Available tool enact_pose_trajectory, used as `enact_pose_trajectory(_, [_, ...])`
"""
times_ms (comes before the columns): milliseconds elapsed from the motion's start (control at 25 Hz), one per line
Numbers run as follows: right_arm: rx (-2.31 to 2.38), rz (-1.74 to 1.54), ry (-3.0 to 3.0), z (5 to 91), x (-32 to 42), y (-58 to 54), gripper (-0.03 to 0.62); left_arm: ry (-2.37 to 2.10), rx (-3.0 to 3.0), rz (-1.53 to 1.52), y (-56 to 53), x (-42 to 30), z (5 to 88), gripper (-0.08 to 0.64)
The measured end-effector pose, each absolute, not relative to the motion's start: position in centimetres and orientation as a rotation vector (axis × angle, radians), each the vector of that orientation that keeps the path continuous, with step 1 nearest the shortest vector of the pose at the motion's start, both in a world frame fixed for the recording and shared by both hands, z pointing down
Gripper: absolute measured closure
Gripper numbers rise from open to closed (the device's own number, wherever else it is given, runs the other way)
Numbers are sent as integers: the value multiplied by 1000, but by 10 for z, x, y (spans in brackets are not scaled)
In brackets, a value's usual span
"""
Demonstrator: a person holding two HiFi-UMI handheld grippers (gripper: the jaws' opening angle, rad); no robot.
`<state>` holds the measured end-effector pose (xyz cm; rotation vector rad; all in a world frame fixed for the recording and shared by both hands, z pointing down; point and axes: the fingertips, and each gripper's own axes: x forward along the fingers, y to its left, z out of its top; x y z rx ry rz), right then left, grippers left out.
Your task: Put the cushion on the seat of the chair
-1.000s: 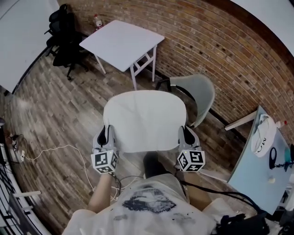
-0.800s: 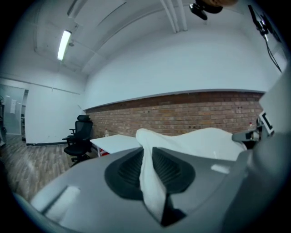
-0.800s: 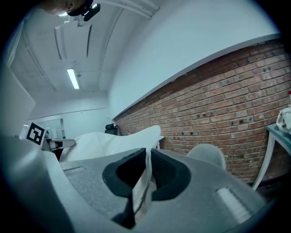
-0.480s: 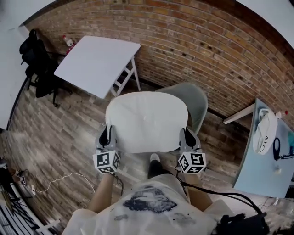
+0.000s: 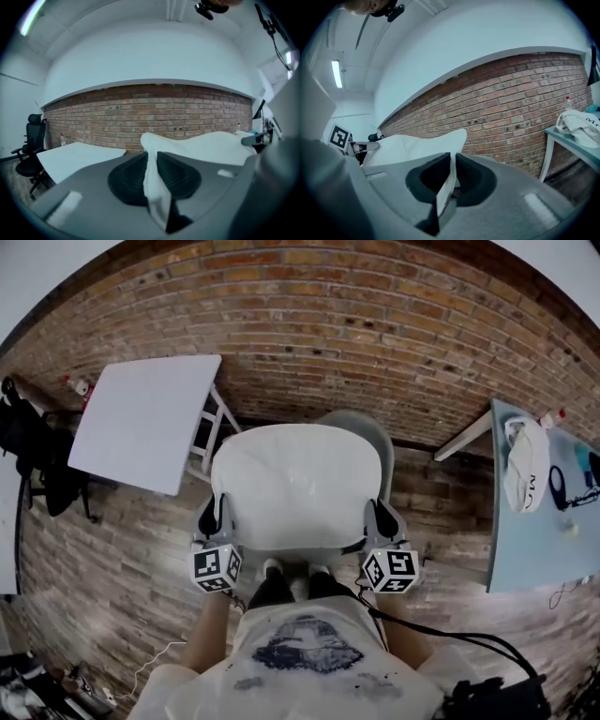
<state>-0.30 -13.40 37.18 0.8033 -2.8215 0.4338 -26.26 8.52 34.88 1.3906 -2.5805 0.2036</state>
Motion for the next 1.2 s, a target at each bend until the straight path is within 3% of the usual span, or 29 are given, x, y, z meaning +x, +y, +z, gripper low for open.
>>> enact_pose_trajectory(560, [1524, 585, -2490, 409, 38, -90, 561, -2095, 1973, 291, -29, -296, 397, 508])
enact_pose_trajectory(1200, [1709, 666, -2250, 527, 45, -36, 561, -1802, 2143, 414, -52, -296, 529, 508])
